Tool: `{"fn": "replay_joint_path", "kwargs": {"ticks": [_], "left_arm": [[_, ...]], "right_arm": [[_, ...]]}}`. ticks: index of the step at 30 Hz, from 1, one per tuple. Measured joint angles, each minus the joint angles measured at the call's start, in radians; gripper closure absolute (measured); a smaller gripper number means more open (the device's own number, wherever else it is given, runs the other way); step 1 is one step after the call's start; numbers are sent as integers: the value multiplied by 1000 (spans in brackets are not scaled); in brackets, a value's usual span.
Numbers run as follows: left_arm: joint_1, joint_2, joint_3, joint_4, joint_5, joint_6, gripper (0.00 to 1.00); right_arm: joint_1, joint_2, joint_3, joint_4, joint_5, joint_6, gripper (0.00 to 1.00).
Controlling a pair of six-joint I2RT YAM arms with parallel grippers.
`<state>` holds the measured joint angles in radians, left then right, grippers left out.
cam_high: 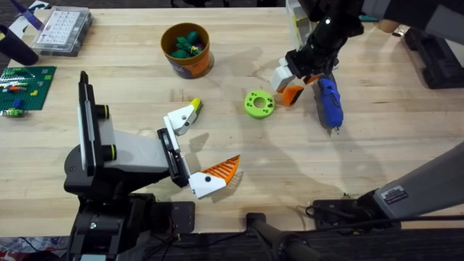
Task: Pick up the gripper from the table and insert it into the empty holder that is missing its gripper. Then pick up a screw, insert it into the mounting hole, and use the screwdriver to tighten it. Finally, clean up the table by picking up the vegetable and placing it into the bucket.
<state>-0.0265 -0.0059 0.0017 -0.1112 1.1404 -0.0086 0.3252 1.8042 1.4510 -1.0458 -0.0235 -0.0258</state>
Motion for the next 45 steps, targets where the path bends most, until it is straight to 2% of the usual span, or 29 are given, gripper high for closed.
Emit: {"fn": "replay_joint_path", "kwargs": {"ticks": [20,31,45], "left_arm": [[0,6,3,1,0,0,10],[0,6,3,1,0,0,10],[0,6,3,1,0,0,10]], "right_arm": [[-1,-3,8,-101,0,23,171],[-1,-125,5,-93,0,47,171],[-16,-180,-206,39,0,48,171]]}}
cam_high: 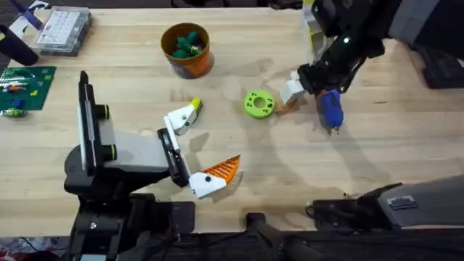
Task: Pick up the gripper from the table and insert it into the empty holder that is missing its gripper. Then pick up a screw, insert it into the mounting hole, and use the screwdriver to tighten it. Finally, clean up the table by picking up the vegetable and placing it into the bucket.
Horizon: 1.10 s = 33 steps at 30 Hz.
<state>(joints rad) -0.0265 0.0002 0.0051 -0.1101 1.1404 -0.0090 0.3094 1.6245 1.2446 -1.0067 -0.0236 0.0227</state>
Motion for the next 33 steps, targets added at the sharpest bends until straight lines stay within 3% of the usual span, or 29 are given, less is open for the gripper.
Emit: {"fn": "replay_joint_path", "kwargs": {"ticks": [23,28,33], "left_arm": [[0,0,0,0,0,0,10],[0,0,0,0,0,0,10],[0,0,0,0,0,0,10]], "right_arm": [[-3,35,-12,116,0,0,179],[-3,35,-13,111,0,-2,391],[-3,35,-13,105,0,-1,459]]}}
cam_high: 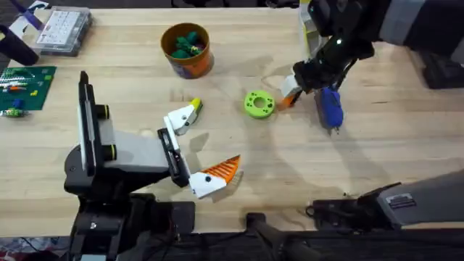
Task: Pick up the gripper from the table and insert it into the empty holder that is missing its gripper. Then pick up a screw, insert it into the mounting hole, and use the screwdriver to tighten it. Finally, clean up the table by picking up the vegetable and placing it into the bucket.
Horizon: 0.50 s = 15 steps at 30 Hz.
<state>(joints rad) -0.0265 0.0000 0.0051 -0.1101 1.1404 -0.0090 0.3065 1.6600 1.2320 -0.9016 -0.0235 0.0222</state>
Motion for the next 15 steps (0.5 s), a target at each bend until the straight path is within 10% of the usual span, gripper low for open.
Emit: {"fn": "replay_joint_path", "kwargs": {"ticks": [15], "left_arm": [[0,0,0,0,0,0,10]], "right_arm": [[0,0,0,3,0,-3,983]]}}
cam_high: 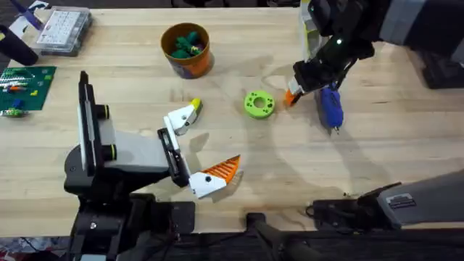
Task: Pick up the gripper from the table and insert it into the empty holder that is missing its gripper. Then pick up a screw, insert it into the mounting hole, and use the screwdriver to tighten it. Finally, clean up the table by picking up the vegetable and placing it into the bucket.
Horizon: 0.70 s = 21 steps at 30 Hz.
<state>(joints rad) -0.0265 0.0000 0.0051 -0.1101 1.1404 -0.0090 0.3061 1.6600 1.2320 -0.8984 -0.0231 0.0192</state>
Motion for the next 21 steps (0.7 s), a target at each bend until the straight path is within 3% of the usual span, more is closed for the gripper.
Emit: {"fn": "replay_joint_path", "kwargs": {"ticks": [15,21], "left_arm": [[0,0,0,0,0,0,10],[0,0,0,0,0,0,10]], "right_arm": [[0,-5,1,-15,0,-2,987],[0,-93,17,-80,0,14,989]]}}
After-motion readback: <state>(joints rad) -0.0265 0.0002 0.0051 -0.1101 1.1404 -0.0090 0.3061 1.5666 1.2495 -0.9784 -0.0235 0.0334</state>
